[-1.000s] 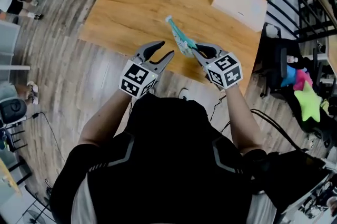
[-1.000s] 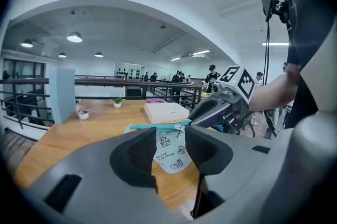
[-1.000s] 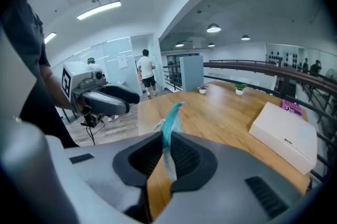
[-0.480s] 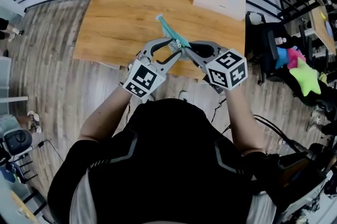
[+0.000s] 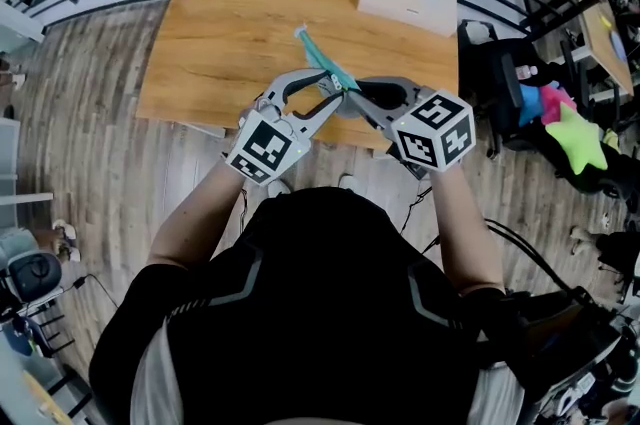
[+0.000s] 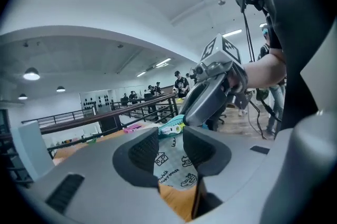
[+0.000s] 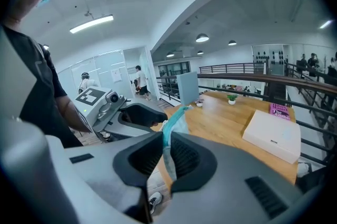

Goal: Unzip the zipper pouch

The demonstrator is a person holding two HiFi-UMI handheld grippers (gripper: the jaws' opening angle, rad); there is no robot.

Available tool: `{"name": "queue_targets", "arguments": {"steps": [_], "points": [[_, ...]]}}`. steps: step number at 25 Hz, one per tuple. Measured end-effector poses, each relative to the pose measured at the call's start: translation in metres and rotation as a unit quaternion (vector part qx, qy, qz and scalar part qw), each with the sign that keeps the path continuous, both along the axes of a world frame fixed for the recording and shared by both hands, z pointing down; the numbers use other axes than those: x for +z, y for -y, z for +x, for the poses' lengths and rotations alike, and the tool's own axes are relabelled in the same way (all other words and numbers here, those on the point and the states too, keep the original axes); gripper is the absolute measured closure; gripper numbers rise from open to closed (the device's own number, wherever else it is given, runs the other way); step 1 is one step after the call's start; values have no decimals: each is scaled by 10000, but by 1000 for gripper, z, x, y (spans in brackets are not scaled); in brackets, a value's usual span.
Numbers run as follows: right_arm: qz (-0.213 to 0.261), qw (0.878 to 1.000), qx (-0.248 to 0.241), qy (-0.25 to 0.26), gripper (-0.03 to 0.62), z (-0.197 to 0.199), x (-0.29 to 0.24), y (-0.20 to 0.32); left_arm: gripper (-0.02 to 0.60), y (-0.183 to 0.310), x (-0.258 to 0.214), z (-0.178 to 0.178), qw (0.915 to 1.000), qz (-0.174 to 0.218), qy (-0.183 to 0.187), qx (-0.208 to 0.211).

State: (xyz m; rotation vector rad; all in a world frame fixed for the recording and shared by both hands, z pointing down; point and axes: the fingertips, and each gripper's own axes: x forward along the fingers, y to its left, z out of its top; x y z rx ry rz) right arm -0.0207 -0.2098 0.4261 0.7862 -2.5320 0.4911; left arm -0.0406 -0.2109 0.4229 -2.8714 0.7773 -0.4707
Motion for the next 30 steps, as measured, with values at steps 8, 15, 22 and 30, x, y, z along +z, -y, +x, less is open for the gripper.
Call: {"name": "queue_targets", "arguments": {"steps": [8, 15, 22, 30], "points": [[-4, 9998, -151, 99, 540, -3, -7, 2, 456, 0, -12, -7, 9985, -243, -477, -108], [9, 9995, -299, 72, 540, -4, -5, 6, 486, 11, -19, -16, 9969, -252, -619, -406], [67, 9988, -469, 129, 540, -8, -10, 11, 537, 17, -20, -16, 9938, -560, -830, -477], [85, 9982, -572, 132, 540, -10, -9, 18, 549, 24, -20, -20, 9927, -670, -805, -597]]}}
